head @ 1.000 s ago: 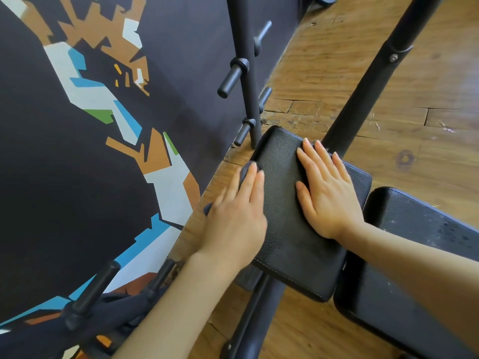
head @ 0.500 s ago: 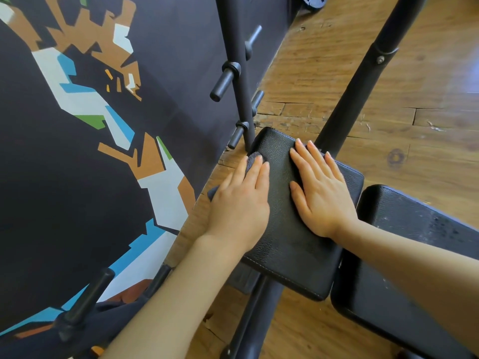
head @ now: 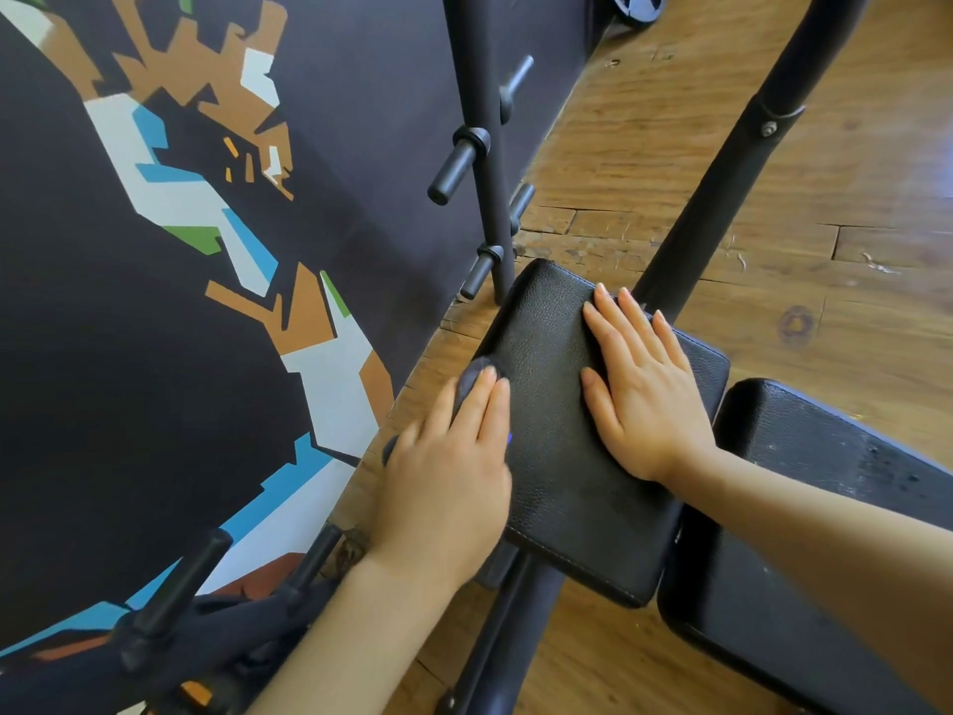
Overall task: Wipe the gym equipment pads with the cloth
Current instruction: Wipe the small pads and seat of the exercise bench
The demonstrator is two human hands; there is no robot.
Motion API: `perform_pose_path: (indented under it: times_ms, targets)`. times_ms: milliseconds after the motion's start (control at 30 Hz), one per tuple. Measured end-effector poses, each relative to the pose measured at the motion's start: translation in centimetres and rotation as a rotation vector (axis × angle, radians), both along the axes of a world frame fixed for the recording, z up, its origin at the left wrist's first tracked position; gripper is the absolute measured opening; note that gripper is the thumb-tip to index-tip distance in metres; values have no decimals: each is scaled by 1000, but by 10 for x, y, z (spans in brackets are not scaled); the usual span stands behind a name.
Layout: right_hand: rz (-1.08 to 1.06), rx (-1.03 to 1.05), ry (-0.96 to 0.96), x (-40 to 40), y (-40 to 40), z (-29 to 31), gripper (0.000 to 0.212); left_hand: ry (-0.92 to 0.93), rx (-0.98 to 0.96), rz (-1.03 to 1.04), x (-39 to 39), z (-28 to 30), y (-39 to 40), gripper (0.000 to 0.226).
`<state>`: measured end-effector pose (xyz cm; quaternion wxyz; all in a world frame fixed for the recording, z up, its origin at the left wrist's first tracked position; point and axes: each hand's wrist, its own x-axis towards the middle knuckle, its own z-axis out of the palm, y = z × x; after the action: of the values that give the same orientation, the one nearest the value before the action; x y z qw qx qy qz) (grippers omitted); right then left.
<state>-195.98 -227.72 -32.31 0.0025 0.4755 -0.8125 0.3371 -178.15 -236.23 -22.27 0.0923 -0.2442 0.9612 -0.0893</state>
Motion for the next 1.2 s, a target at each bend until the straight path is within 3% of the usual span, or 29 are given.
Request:
perform_pose_path:
  times_ms: [67,233,433,633,833,967,1200]
  targets:
    - [-3,-5,1,-1,0,0,59,-5,10,5,11,-3,-1,62]
    - [-2,4,2,-1,-1,-1,60,30,10,14,-49,1,-8,63]
    - [1,-8,7,-1,-1,-2,60,7,39,100,19,5,9,63]
    - [-8,-9,10,-1,-1,-2,60,86,86,89,-29,2,-14,61]
    - [-7,-14,11,-1,-1,-2,60,95,67,0,25,6,0,55]
    - [-9,-17,14,0,-1,-2,60,80,84,110,-23,3,-13,60]
    - [-14,-20,18,0,-2,-3,60,46,20,-119,43,-5,10,57]
